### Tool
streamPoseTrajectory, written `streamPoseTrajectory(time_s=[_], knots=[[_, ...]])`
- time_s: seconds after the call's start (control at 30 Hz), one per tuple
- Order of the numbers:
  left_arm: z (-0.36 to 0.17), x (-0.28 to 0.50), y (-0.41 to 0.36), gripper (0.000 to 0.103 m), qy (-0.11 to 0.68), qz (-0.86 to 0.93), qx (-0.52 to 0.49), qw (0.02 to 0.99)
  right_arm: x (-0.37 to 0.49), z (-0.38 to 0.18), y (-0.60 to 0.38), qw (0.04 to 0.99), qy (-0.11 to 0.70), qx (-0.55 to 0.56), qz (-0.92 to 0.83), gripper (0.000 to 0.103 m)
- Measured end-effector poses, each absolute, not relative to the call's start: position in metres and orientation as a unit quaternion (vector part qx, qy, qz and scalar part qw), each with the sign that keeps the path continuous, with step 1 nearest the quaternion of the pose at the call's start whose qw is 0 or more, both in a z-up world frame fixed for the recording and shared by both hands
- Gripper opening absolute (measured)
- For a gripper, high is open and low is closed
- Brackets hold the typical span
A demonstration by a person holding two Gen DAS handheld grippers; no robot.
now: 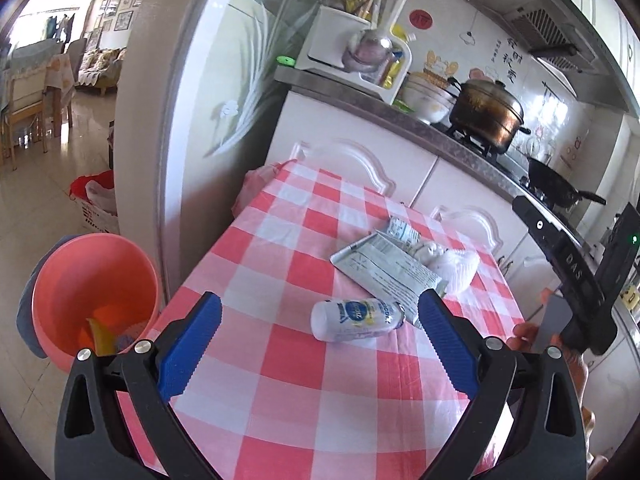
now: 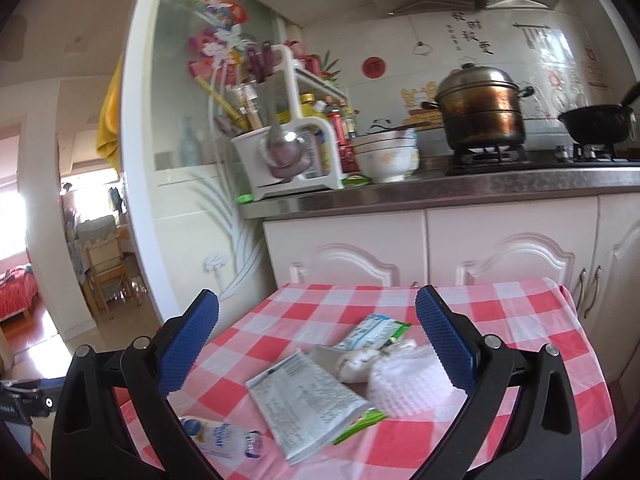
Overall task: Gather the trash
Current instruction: 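Move both tools back over the table toward the remaining items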
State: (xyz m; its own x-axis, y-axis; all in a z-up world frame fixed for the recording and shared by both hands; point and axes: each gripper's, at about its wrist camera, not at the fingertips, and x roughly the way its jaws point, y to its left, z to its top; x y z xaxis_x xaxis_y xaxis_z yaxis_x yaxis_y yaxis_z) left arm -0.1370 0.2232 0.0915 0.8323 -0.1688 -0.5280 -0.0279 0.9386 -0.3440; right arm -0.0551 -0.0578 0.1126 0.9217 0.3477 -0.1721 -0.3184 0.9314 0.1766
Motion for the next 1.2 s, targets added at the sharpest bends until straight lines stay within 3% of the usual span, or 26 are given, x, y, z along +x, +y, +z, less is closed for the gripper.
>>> streamPoseTrajectory(time_s=[0.63,0.97,1.2], knots=[[0.052,-0.103,0.165,0.097,0.375,-0.097,-0.111,0.915,-0.009,0.087,-0.133,0.954,0.187,0.166,0.166,0.099],[0.043,-0.086,0.166,0.097,0.373,-0.116,-0.086,0.917,0.005,0.069,-0.107,0.891,0.274,0.237,0.274,0.099],[0.031,-0.074,0.172,0.097,0.38,-0.146,-0.134,0.904,0.017,0.036,-0.079,0.833,0.391,0.282,0.27,0.098]])
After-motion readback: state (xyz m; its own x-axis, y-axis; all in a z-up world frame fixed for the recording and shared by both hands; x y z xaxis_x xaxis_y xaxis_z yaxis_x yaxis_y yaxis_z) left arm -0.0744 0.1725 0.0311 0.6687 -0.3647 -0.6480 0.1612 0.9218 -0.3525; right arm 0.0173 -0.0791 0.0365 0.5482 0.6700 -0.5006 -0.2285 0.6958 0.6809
